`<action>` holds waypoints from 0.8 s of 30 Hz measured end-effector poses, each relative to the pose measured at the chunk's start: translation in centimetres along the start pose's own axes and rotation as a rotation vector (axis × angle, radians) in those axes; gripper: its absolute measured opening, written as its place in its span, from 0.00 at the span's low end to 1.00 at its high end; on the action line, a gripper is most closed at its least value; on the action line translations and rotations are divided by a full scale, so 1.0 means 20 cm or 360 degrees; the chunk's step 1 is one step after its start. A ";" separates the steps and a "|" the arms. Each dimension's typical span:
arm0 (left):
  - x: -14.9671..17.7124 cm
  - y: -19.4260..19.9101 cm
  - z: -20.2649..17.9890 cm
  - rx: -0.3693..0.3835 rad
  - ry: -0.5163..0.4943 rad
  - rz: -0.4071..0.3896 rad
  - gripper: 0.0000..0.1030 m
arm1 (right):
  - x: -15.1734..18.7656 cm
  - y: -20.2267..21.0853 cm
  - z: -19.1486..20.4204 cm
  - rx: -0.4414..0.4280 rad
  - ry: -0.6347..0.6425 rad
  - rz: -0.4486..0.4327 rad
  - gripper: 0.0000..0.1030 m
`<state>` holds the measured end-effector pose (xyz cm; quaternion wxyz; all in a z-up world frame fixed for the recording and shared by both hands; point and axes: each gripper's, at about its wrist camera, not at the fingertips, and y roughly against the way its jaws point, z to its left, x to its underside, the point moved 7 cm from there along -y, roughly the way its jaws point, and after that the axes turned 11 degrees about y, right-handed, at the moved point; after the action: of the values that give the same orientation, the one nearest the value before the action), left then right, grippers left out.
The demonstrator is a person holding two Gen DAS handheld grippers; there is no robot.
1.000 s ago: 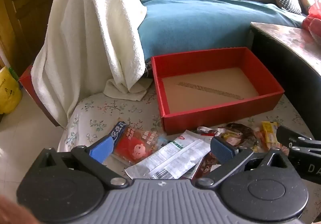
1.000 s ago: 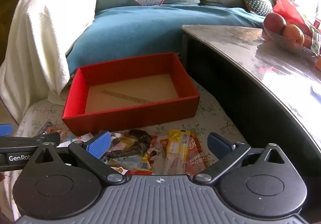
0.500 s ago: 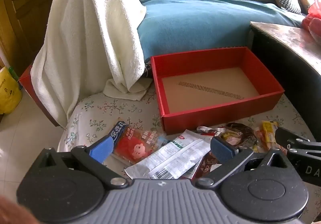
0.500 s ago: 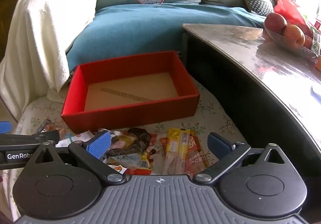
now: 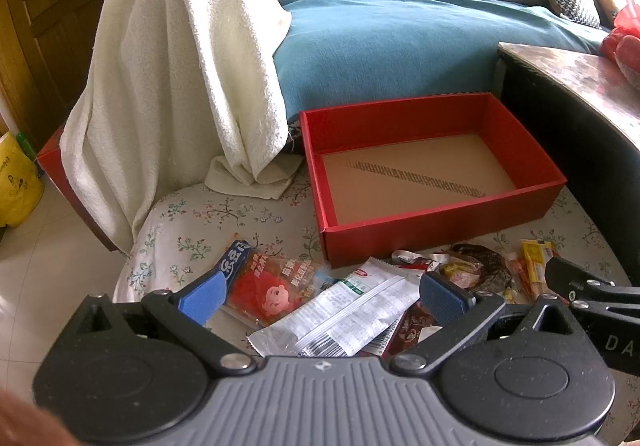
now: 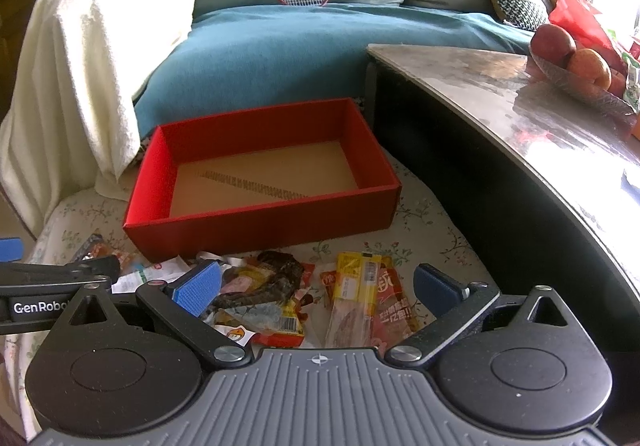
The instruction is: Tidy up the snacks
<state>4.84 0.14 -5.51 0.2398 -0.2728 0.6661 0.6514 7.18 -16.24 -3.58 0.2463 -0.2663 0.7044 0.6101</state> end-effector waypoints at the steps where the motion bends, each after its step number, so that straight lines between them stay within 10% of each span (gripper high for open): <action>1: 0.00 0.00 0.00 0.0002 0.0000 0.0002 0.96 | 0.00 0.00 0.00 -0.0001 0.0000 0.0000 1.00; 24: 0.02 0.00 0.00 -0.0009 -0.0037 0.0019 0.95 | 0.02 -0.03 0.01 -0.0037 0.0015 0.0069 1.00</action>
<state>4.65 0.16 -5.82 0.2429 -0.2618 0.6630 0.6580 7.26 -16.07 -4.37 0.2264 -0.2567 0.7042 0.6220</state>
